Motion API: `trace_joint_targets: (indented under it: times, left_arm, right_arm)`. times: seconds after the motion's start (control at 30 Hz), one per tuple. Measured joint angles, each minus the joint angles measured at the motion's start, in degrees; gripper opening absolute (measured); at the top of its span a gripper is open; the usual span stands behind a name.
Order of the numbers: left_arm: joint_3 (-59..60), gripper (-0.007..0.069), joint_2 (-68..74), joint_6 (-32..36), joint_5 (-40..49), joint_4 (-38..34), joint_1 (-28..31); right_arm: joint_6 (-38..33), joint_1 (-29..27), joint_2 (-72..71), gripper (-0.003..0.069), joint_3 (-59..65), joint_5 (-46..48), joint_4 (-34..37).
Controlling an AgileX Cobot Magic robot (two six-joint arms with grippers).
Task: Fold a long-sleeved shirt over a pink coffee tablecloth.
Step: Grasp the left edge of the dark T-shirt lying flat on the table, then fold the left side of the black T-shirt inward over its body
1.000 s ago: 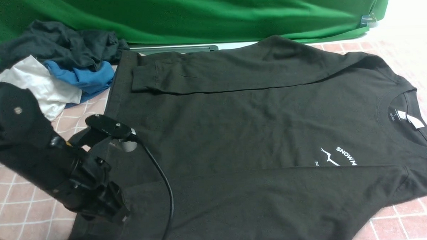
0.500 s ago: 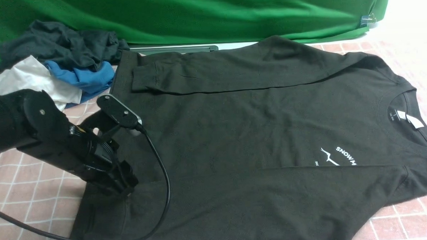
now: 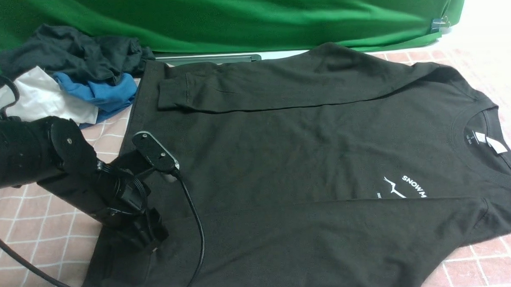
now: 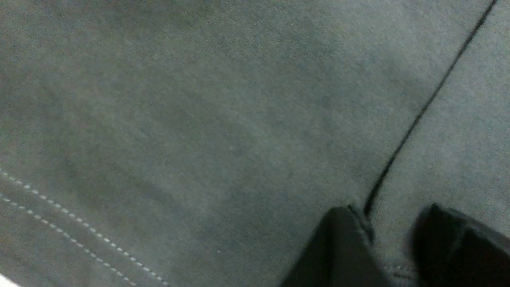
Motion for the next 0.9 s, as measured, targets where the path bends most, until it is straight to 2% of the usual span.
trace_joint_targets:
  times: [0.13, 0.27, 0.5, 0.73, 0.9]
  left_arm:
    - [-0.11, 0.0104, 0.00, 0.06, 1.18, -0.22, 0.00]
    - [-0.11, 0.0038, -0.37, 0.06, 1.71, -0.42, 0.00]
    - [-2.44, 0.0036, -3.96, -0.66, 3.16, 0.08, -1.17]
    - [-10.77, 0.0036, -5.62, -7.42, 7.77, 3.05, -1.47]
    - [-15.03, 0.0036, -5.48, -7.53, 7.69, 4.53, -1.47]
  right_arm:
    - [0.00, 0.00, 0.00, 0.0240, 0.00, -0.31, -0.05]
    - [0.00, 0.00, 0.00, 0.0240, 0.00, -0.43, -0.05]
    - [2.70, 0.00, 0.05, 0.0240, 0.00, -4.57, -0.68]
    - [13.49, 0.00, 0.81, 0.0240, 0.00, -6.97, -11.52]
    - [15.53, 0.00, 2.51, 0.0240, 0.00, -6.92, -14.10]
